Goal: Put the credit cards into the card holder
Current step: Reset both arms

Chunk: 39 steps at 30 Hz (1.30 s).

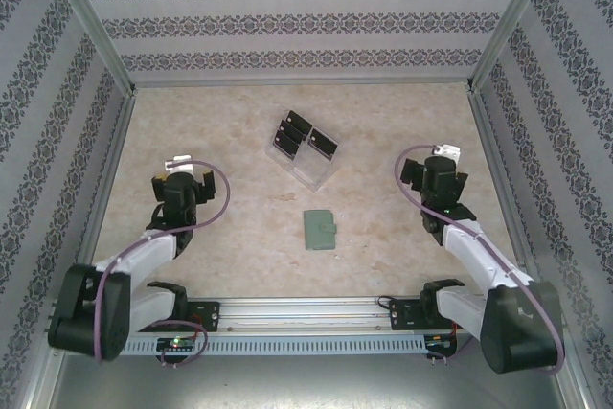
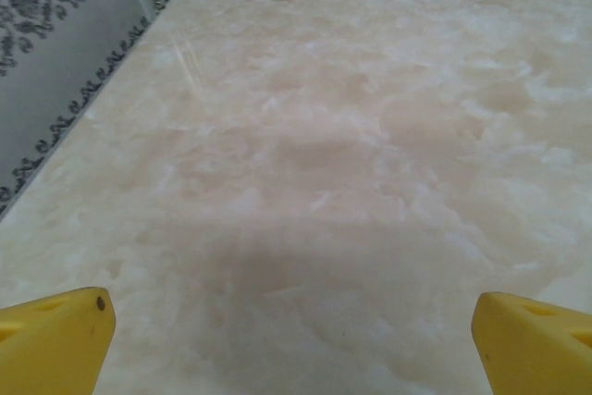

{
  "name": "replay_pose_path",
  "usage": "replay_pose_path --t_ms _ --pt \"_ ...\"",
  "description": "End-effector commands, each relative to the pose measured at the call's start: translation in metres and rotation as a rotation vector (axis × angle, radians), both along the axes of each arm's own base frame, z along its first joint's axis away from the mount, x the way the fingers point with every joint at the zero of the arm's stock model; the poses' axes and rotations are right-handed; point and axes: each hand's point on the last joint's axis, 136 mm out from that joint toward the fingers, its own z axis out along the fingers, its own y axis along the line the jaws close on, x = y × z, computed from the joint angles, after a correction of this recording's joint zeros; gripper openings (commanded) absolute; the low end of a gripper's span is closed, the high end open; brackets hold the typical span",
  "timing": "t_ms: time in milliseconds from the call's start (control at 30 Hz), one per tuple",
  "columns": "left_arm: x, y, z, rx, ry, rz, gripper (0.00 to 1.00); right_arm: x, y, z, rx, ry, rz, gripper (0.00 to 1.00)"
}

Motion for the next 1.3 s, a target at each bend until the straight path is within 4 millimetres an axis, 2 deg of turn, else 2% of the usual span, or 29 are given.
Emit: replay_pose_path --t_ms 0,167,233,267,367,500,633,733,767,1267 --pt "0.021 -0.002 0.019 0.030 -0.147 -0.050 1.00 0.017 0.002 0.012 -0.047 -0.127 0.049 0.98" --pt "0.031 -0.005 0.012 -0.007 -0.182 -0.073 1.00 0.030 0.011 0.005 -0.069 -0.199 0.106 0.98" --pt "0.035 -0.008 0.006 0.000 -0.189 -0.100 1.00 0.030 0.012 -0.007 -0.082 -0.194 0.124 0.98" --pt "0.036 -0.007 0.004 -0.003 -0.192 -0.096 1.00 0.033 0.015 -0.005 -0.098 -0.192 0.144 0.98" --pt "0.041 -0.012 -0.005 -0.025 -0.177 -0.134 1.00 0.036 0.013 -0.002 -0.110 -0.229 0.153 0.98" --pt "0.048 -0.016 -0.017 -0.024 -0.164 -0.171 1.00 0.033 0.010 -0.014 -0.097 -0.303 0.149 0.98" --pt "0.052 -0.017 -0.020 -0.026 -0.134 -0.175 1.00 0.044 0.016 -0.023 -0.088 -0.299 0.193 0.98" --pt "0.056 -0.015 -0.022 -0.044 -0.108 -0.169 1.00 0.053 0.017 -0.031 -0.051 -0.192 0.221 0.98" --pt "0.057 -0.013 -0.023 -0.059 -0.100 -0.165 1.00 0.060 0.014 -0.027 -0.035 -0.200 0.213 0.98" --pt "0.059 -0.009 -0.023 -0.088 -0.096 -0.166 1.00 0.060 0.018 -0.027 -0.062 -0.194 0.219 0.98"
